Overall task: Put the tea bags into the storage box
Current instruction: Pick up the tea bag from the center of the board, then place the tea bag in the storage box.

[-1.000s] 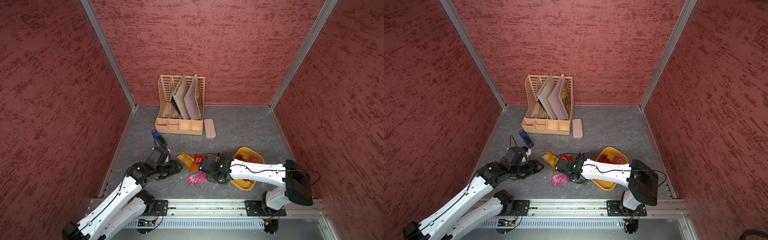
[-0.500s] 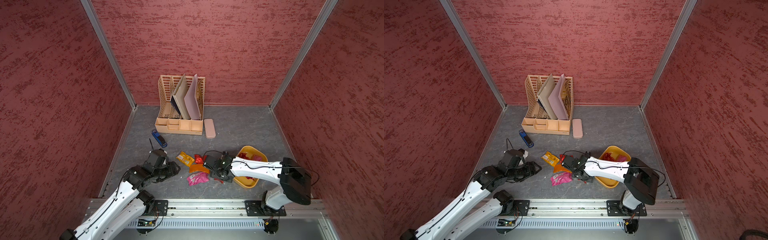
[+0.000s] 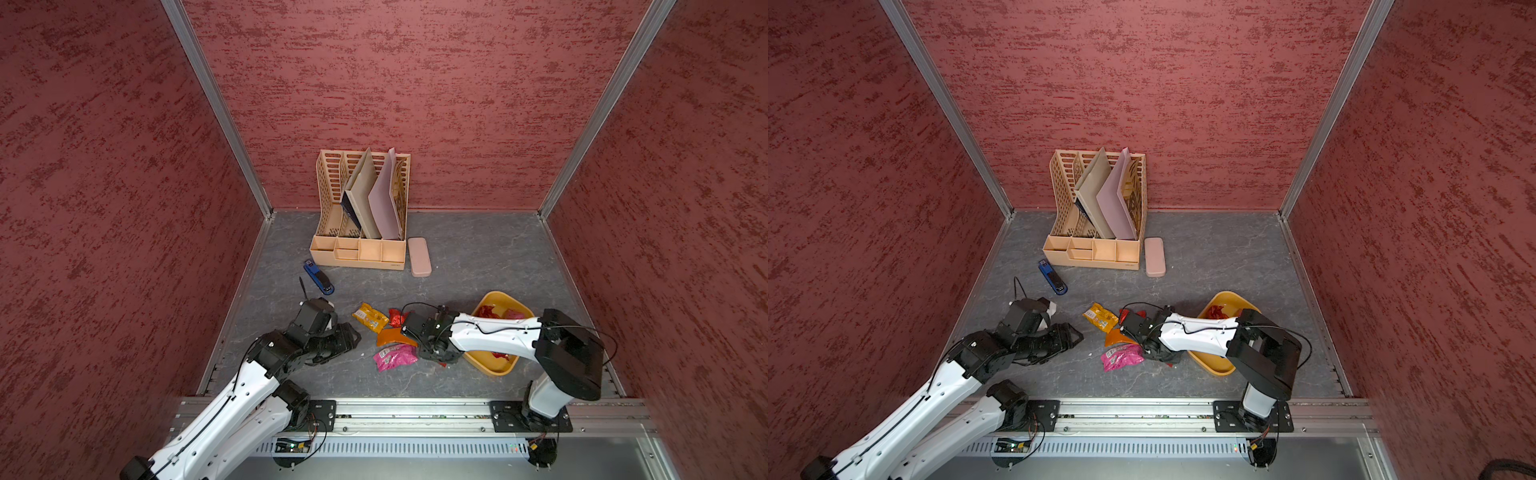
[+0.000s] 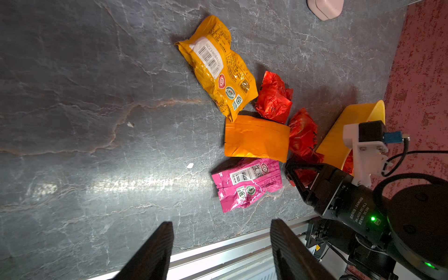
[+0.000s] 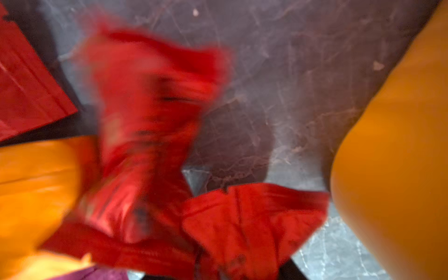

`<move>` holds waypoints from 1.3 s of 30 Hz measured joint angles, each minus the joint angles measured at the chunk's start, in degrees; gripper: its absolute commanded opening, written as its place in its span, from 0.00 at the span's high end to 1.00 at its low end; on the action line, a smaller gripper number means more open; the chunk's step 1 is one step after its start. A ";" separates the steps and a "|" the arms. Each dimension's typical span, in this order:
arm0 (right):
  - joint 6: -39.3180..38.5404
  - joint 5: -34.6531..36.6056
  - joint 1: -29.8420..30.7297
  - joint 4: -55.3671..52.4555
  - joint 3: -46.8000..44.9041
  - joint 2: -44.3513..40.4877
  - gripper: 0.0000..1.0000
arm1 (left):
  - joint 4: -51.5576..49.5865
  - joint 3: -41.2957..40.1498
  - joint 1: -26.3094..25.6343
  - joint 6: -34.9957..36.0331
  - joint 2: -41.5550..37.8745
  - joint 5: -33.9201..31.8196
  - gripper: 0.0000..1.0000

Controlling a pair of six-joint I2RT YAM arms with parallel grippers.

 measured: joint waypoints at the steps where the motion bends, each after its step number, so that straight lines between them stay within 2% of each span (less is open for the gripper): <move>1: -0.09 0.00 0.00 -0.13 0.00 -0.35 0.65 | -0.04 0.00 0.00 -0.02 -0.02 0.00 0.33; 13: -2.47 -2.51 4.24 -5.11 4.20 -7.48 0.67 | 1.11 0.00 0.00 0.17 1.53 1.62 0.33; 21: -0.90 -0.44 3.28 -12.00 5.25 -22.80 0.67 | 3.72 0.55 0.00 1.57 6.49 3.87 0.33; 24: -1.90 0.07 -1.38 -13.90 5.11 -28.13 0.67 | 4.81 0.72 0.00 1.53 7.17 3.91 0.33; 31: -7.72 -2.05 -18.23 -13.99 -1.05 -36.98 0.67 | 6.10 1.18 0.00 0.76 8.04 3.06 0.33; 35: -11.85 -6.36 -26.45 -11.30 -4.57 -35.17 0.69 | 6.60 1.57 0.00 0.04 8.81 2.25 0.33; 39: -14.47 -9.81 -31.21 -7.65 -5.79 -29.31 0.69 | 6.97 1.73 0.00 -0.50 9.86 1.97 0.33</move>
